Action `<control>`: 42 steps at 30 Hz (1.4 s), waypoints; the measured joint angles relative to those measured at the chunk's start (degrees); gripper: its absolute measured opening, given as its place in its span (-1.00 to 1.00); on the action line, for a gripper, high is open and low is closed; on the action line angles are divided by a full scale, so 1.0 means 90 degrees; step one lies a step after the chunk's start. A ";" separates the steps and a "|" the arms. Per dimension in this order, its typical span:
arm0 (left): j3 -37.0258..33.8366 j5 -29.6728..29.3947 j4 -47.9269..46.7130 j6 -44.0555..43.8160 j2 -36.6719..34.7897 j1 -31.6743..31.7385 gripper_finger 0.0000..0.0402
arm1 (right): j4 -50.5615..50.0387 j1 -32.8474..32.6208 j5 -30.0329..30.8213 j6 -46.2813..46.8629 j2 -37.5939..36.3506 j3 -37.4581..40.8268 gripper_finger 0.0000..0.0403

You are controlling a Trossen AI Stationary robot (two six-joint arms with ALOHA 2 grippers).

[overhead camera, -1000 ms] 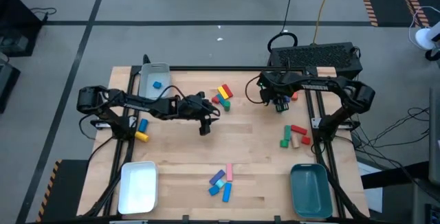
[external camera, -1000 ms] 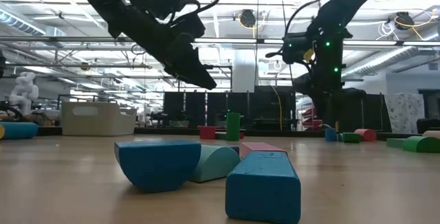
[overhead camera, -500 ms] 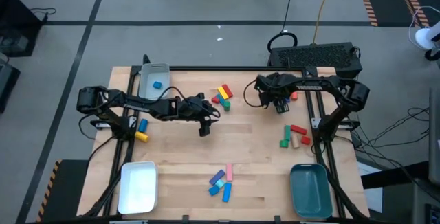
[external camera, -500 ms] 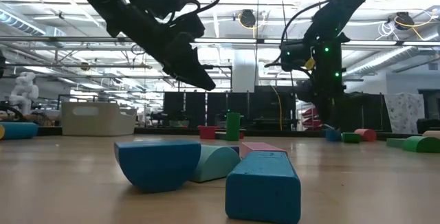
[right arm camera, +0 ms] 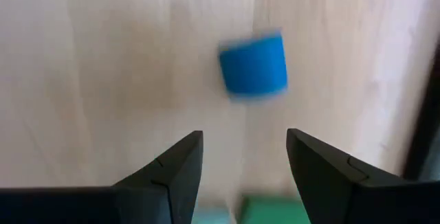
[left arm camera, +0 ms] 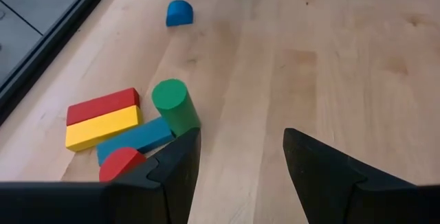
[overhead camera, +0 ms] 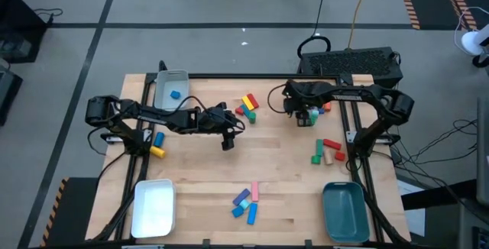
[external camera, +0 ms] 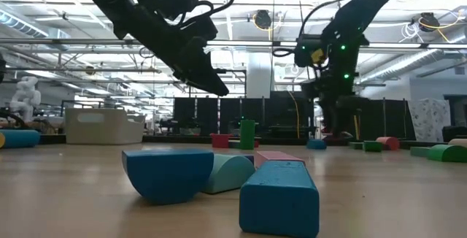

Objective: Sort blocks by size
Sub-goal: Put the blue half-circle block into the gray bin

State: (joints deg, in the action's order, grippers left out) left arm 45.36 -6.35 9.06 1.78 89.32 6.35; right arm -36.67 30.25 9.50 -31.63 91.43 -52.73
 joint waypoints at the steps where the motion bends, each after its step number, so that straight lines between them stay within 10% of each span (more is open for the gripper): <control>1: 0.0000 0.0000 -0.0007 0.0000 0.0000 -0.0001 0.05 | 0.0142 0.0016 -0.0091 0.0211 0.0079 0.0001 -0.02; 20: 0.0002 -0.0015 -0.0060 -0.0168 0.0000 -0.0012 0.05 | 0.0491 0.0508 -0.0782 0.4650 0.0574 -0.0149 0.52; 42: 0.0002 -0.0044 -0.0287 -0.0189 0.0000 -0.0012 0.05 | 0.1050 0.0413 -0.0664 0.5408 0.1140 -0.0172 0.05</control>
State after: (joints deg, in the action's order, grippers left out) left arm 45.39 -6.75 6.47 0.08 89.32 6.24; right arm -27.21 33.97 3.53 17.04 101.69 -54.27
